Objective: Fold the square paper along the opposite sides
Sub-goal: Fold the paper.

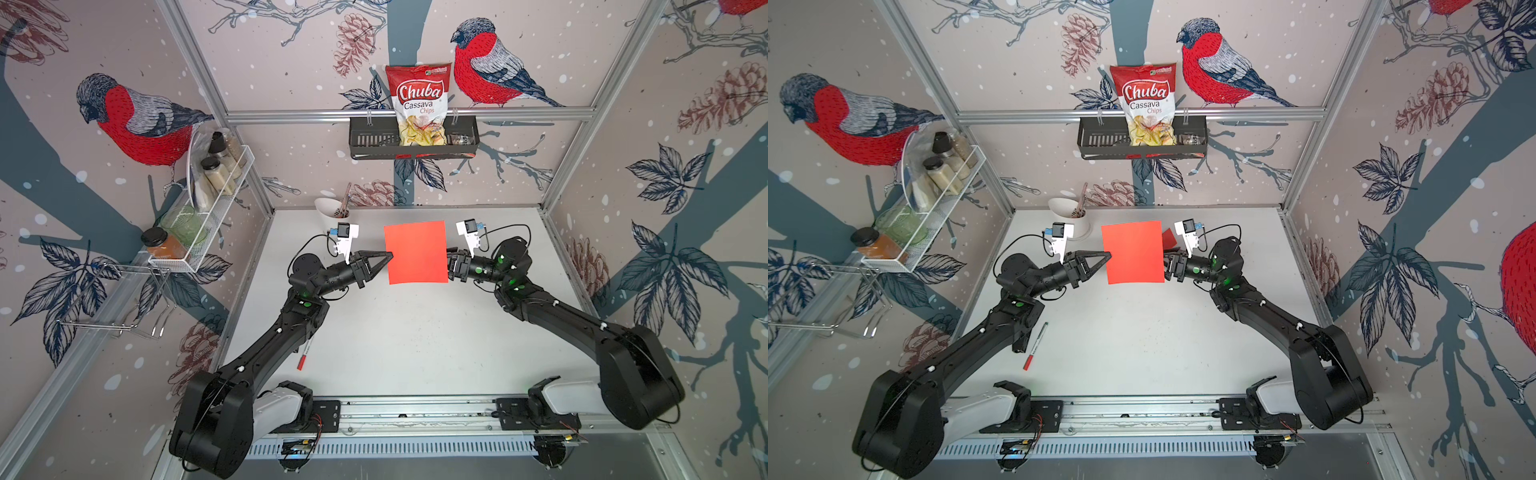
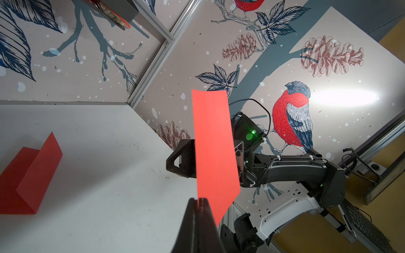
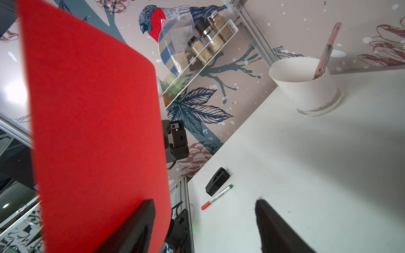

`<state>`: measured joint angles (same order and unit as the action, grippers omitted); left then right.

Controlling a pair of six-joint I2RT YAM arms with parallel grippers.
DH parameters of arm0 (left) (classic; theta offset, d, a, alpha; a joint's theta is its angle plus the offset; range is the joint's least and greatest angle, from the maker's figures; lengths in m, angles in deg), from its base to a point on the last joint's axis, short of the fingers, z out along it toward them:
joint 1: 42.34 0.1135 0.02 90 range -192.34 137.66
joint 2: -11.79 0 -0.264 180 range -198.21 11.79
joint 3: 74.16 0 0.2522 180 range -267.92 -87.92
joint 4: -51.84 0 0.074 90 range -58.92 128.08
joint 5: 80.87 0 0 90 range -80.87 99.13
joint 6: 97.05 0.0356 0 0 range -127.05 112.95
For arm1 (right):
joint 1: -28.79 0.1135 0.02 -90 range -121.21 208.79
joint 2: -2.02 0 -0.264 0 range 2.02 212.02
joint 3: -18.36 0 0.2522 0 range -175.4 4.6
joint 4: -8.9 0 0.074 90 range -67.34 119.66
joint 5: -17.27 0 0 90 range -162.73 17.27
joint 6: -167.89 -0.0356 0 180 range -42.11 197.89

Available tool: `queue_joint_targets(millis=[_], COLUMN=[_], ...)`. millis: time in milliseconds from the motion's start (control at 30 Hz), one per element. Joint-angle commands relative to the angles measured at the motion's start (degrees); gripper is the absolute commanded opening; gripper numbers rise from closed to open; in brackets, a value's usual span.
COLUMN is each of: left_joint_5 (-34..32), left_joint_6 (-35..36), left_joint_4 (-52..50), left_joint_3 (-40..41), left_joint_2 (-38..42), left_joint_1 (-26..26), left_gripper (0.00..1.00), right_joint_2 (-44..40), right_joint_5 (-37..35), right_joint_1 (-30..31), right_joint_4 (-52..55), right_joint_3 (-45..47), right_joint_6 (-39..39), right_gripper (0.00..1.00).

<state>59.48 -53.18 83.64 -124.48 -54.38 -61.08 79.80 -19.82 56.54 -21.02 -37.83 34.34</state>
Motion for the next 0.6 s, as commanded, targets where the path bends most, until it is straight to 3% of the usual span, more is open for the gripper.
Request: queue_joint_targets(millis=[0, 200, 567], left_joint_5=[0.02, -0.16, -0.07], left_joint_6=[1.49, 3.06, 4.6], left_joint_4=[0.14, -2.34, -4.3], left_joint_3=[0.48, 1.13, 1.48], left_joint_2=[0.75, 2.08, 2.98], left_joint_1=[0.23, 0.2, 0.25], left_gripper=[0.0, 0.0, 0.0], right_joint_2=[-0.59, -0.67, 0.09], right_joint_5=[2.15, 3.35, 2.47], right_joint_1=[1.01, 2.73, 6.97], right_joint_4=[-3.81, -6.0, -3.82], right_joint_3=[-0.05, -0.19, -2.94], right_joint_6=[-1.41, -3.14, -1.54], right_gripper=[0.81, 0.91, 1.0])
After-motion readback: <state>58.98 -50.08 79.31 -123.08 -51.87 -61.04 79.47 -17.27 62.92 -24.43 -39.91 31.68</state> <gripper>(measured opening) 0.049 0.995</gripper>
